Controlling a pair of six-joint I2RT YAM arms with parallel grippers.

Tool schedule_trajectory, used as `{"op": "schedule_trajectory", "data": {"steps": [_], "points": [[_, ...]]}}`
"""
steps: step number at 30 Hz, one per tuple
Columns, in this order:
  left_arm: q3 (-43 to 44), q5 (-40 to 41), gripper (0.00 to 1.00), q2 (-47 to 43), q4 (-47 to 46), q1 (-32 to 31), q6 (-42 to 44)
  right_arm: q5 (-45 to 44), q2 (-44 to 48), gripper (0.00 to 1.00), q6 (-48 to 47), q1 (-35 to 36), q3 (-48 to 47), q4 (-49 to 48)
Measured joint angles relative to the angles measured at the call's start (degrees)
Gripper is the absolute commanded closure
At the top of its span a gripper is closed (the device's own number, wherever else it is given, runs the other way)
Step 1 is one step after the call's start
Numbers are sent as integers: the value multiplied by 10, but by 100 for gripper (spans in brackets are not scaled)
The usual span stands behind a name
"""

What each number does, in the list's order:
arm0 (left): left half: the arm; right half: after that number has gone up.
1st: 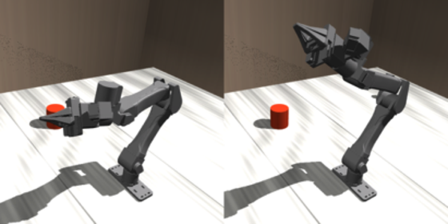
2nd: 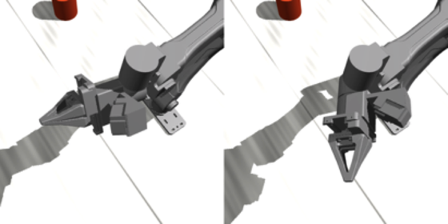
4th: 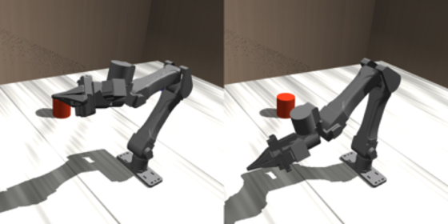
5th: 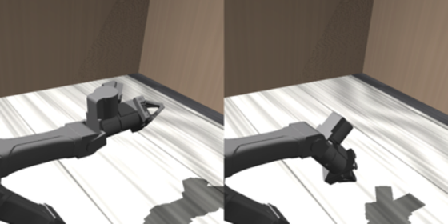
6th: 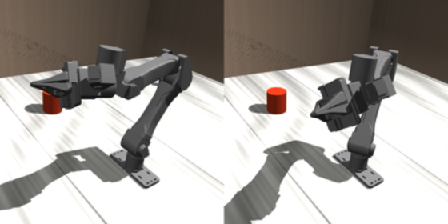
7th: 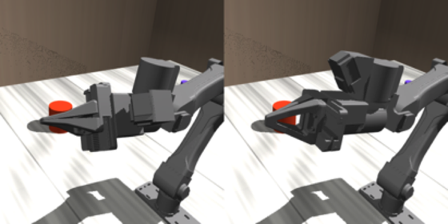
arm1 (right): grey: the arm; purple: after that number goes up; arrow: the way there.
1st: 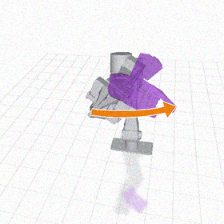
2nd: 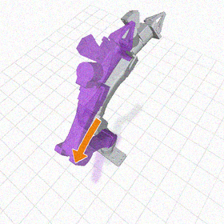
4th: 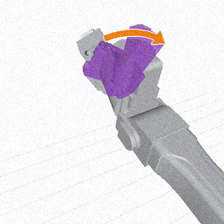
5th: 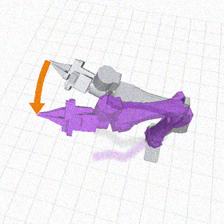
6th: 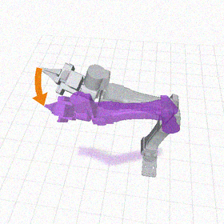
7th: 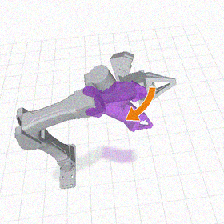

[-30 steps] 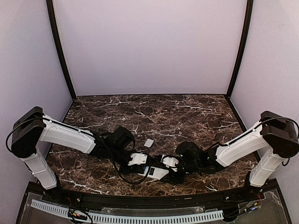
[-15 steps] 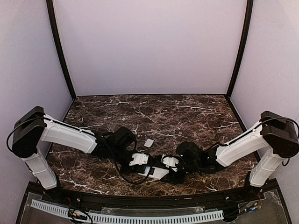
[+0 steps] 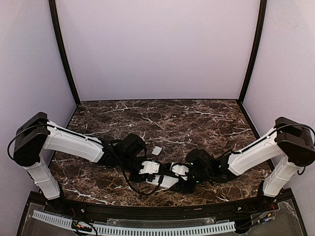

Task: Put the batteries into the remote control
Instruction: Adjust the battery in the battery compartment.

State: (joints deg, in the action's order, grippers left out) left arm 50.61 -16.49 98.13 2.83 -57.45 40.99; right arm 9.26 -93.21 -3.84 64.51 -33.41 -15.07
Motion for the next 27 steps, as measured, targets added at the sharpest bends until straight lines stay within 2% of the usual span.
{"op": "schedule_trajectory", "data": {"steps": [11, 15, 20, 27], "points": [[-45, 25, 78, -42, -15, -2, -31, -6, 0, 100, -2, 2, 0, 0], [-75, 25, 68, -87, -32, 1, -68, -10, 1, 100, -2, 3, 0, 1], [-74, 26, 50, -131, -60, 13, -173, -20, 3, 100, -2, 3, 1, 3], [-66, -5, 40, -115, -59, 43, -380, -41, 9, 100, 1, 7, 2, 10]]}}
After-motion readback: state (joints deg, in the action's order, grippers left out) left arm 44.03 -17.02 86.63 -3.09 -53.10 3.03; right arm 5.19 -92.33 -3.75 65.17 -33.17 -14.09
